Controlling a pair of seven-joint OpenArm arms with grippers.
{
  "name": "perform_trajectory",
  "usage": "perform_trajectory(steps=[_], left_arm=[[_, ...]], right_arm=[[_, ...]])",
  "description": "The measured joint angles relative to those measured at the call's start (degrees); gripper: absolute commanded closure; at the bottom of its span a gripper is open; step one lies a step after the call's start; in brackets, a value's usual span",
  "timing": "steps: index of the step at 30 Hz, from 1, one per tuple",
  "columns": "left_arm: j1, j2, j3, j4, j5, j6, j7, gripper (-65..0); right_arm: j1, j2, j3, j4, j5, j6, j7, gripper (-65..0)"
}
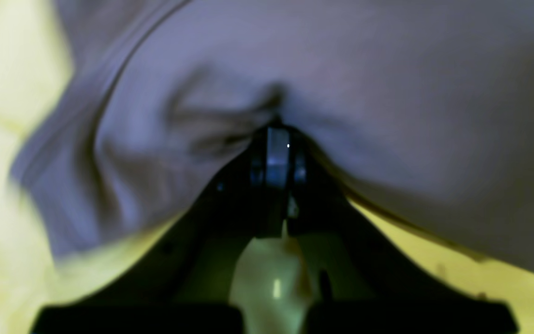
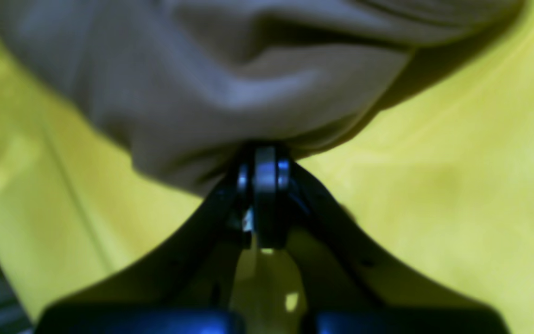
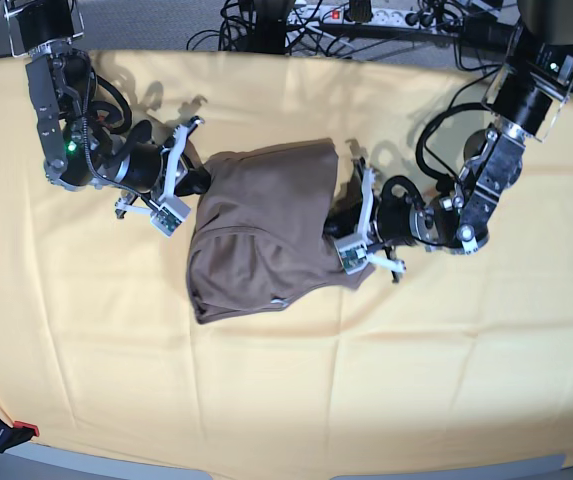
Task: Fold the T-shirt properly
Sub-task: 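Grasp the bundle sides with both grippers and lift and square it, then lower the bundle and open both grippers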
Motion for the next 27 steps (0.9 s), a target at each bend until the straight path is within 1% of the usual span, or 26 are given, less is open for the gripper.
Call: perform_trajectory(steps=[1, 3, 6, 8, 10, 11, 12, 13, 14, 15, 16, 17, 18, 20, 21, 23, 24, 26, 27], left_arm=[[-0.7, -0.1, 0.0, -1.2, 0.7, 0.2, -1.5, 0.0], [-2.1, 0.0, -0.1, -2.8, 1.2, 0.4, -1.8, 0.0], [-3.2, -0.1, -0.1, -3.2, 2.2, 1.0, -1.4, 0.0], [-3.7, 0.0, -0.1, -3.3, 2.3, 1.1, -0.7, 0.0], [-4.6, -0.1, 0.0, -3.3, 2.8, 1.1, 0.3, 0.0], [-5.1, -0.3, 0.0, -3.3, 2.7, 2.0, 1.0, 0.0], [-5.3, -0.4, -0.3, -3.3, 1.2, 4.0, 3.1, 0.0], [-5.4, -0.3, -1.1, -3.2, -1.2, 5.6, 5.8, 0.0], [-5.5, -0.3, -2.1, -3.2, -4.7, 5.9, 9.1, 0.0], [-5.6, -0.4, -3.3, -3.0, -8.6, 5.9, 12.4, 0.0], [-5.5, -0.5, -4.9, -2.8, -13.2, 4.5, 15.3, 0.0], [-5.4, -0.7, -6.6, -2.8, -19.3, 1.8, 18.4, 0.0], [-5.2, -0.8, -8.4, -2.7, -25.6, -0.1, 21.7, 0.0], [-5.3, -0.6, -12.2, -2.6, -36.5, 0.0, 28.3, 0.0], [-5.4, -0.6, -14.3, -2.6, -42.0, 0.0, 31.7, 0.0], [-5.2, -0.6, -18.3, -2.5, -51.5, 0.0, 37.6, 0.0], [-4.7, -0.6, -20.6, -2.5, -55.6, 0.0, 40.3, 0.0], [-2.5, -0.7, -25.1, -1.5, -60.6, -0.1, 44.3, 0.0], [-0.9, -0.7, -27.2, -0.5, -61.6, -0.1, 46.1, 0.0]], right_arm=[[-0.7, 0.0, 0.6, 1.0, 0.0, -1.3, -0.1, 0.0], [-2.5, 0.0, 1.6, 2.8, -0.1, -3.4, 0.1, 0.0], [-4.2, -0.5, 3.7, 5.0, -0.1, -4.5, 0.2, 0.0], [-4.7, -1.3, 5.8, 5.8, 0.0, -6.1, 0.2, 0.0], [-4.9, -1.5, 7.9, 5.8, 0.0, -8.0, 0.2, 0.0], [-5.3, -1.5, 9.5, 5.8, -0.1, -8.7, 0.2, 0.0], [-5.6, -1.9, 11.2, 5.8, -0.4, -9.6, 0.2, 0.0], [-6.1, -2.5, 13.1, 5.8, -1.2, -10.8, 0.2, 0.0], [-6.5, -3.2, 15.2, 5.8, -1.2, -11.0, 0.1, 0.0], [-7.1, -3.8, 17.4, 5.8, -0.8, -11.1, 0.2, 0.0], [-7.5, -4.4, 19.7, 5.8, 1.7, -10.4, 0.2, 0.0], [-8.3, -5.0, 22.1, 5.8, 5.0, -7.4, 0.2, 0.0], [-9.0, -5.4, 24.5, 5.8, 9.4, -4.5, -0.2, 0.0], [-10.0, -6.1, 28.9, 5.8, 18.2, 1.7, -3.3, 0.0], [-10.3, -6.2, 30.9, 5.8, 23.4, 3.6, -5.3, 0.0], [-10.8, -6.2, 35.0, 5.8, 31.1, 3.3, -8.7, 0.0], [-11.1, -6.2, 37.2, 5.8, 33.8, 3.3, -10.3, 0.0], [-11.9, -6.2, 41.1, 5.8, 37.0, 3.1, -13.7, 0.0], [-12.3, -6.2, 43.1, 5.8, 39.0, 3.2, -15.6, 0.0]])
